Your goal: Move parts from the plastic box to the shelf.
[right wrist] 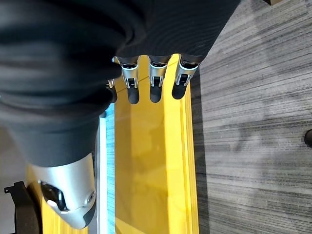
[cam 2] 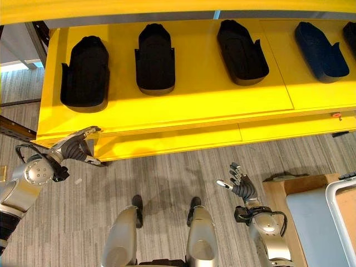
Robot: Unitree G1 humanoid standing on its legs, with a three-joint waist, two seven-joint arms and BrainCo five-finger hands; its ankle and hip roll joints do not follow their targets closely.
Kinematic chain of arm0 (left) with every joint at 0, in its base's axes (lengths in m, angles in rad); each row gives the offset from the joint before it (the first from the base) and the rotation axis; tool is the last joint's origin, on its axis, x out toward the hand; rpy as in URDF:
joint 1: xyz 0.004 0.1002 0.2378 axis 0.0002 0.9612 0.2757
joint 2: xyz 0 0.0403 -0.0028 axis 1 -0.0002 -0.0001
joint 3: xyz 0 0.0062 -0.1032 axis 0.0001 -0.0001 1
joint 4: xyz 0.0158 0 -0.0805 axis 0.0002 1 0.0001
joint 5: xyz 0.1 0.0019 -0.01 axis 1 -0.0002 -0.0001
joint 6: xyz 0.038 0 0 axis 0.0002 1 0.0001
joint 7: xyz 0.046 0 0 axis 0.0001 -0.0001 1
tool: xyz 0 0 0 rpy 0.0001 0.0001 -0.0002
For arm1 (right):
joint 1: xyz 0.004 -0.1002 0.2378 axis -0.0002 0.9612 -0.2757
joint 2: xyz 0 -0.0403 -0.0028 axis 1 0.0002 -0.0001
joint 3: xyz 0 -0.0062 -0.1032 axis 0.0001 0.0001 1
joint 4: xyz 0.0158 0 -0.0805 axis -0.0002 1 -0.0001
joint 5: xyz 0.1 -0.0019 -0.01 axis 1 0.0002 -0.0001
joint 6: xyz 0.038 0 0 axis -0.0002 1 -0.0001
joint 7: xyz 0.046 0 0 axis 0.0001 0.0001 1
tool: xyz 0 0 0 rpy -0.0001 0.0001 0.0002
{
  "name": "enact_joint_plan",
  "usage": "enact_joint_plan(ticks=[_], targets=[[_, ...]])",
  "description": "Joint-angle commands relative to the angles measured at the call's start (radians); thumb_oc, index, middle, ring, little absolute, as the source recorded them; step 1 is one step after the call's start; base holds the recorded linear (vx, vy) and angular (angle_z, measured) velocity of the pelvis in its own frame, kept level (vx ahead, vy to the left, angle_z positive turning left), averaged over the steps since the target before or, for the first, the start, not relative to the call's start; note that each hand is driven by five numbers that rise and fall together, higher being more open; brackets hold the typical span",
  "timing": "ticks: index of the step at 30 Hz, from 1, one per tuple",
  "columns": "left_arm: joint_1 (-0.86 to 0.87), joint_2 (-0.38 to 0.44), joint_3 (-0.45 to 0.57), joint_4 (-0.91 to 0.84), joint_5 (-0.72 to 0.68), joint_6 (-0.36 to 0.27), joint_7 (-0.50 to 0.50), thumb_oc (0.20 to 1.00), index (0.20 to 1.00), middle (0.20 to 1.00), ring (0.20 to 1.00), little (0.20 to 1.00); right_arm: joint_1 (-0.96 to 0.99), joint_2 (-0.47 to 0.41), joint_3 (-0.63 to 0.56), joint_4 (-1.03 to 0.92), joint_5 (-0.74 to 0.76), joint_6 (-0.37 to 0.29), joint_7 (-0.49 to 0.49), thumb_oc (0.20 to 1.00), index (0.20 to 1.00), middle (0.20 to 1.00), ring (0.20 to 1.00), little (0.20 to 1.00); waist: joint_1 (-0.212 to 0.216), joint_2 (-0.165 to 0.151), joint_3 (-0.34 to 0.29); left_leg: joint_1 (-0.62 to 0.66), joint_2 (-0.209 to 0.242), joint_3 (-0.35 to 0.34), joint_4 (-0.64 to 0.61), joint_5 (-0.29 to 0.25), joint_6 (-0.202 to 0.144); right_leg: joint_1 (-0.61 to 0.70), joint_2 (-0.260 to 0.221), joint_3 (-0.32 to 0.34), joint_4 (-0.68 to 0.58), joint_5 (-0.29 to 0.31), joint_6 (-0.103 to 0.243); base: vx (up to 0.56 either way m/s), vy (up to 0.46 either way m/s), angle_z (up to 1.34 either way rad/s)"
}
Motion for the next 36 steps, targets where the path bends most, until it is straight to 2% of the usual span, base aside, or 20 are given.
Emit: enact_joint_plan(ticks=[1,8,23,30,36], targets=[[-0.015,-0.007,0.003,0.023,0.023,0.005,0.026,1.000,1.000,1.000,1.000,1.000,0.032,-0.027,-0.028,-0.050,0.006,-0.026,0.010,1.000,1.000,1.000,1.000,1.000,-0.006,-0.005,-0.062,-0.033,0.029,-0.003,-0.001,0.030,-0.006,-0.013,-0.002,0.020,-0.065,0.103,0.018,0.00,0.000,0.00],[-0.058,-0.019,-0.019,0.102,0.029,0.018,0.034,1.000,1.000,1.000,1.000,1.000,0.037,-0.032,-0.024,-0.047,0.008,-0.026,0.013,1.000,1.000,1.000,1.000,1.000,-0.010,-0.007,-0.069,-0.033,0.030,-0.001,0.002,0.029,-0.007,-0.015,0.000,0.023,-0.061,0.102,0.017,0.00,0.000,0.00],[-0.066,-0.016,-0.014,0.116,0.025,0.021,0.033,1.000,1.000,1.000,1.000,1.000,0.038,-0.032,-0.017,-0.045,0.018,-0.024,0.029,1.000,1.000,1.000,1.000,1.000,-0.009,-0.006,-0.075,-0.031,0.034,-0.004,-0.003,0.035,-0.010,-0.012,0.004,0.021,-0.056,0.097,0.016,0.00,-0.001,-0.01],[-0.079,-0.010,-0.014,0.109,0.022,0.008,0.031,1.000,1.000,1.000,1.000,1.000,0.031,-0.043,0.001,-0.057,0.017,-0.043,0.049,1.000,1.000,1.000,1.000,1.000,-0.008,-0.004,-0.077,-0.029,0.035,-0.004,-0.005,0.036,-0.012,-0.010,0.005,0.020,-0.056,0.094,0.016,0.00,0.000,0.00],[-0.098,0.002,-0.024,0.118,0.002,-0.009,0.024,1.000,1.000,1.000,1.000,1.000,0.028,-0.034,0.013,-0.043,0.097,-0.071,0.074,1.000,1.000,1.000,1.000,1.000,-0.011,-0.002,-0.077,-0.028,0.037,-0.001,-0.004,0.037,-0.014,-0.014,0.006,0.023,-0.051,0.093,0.018,0.00,0.000,0.00]])
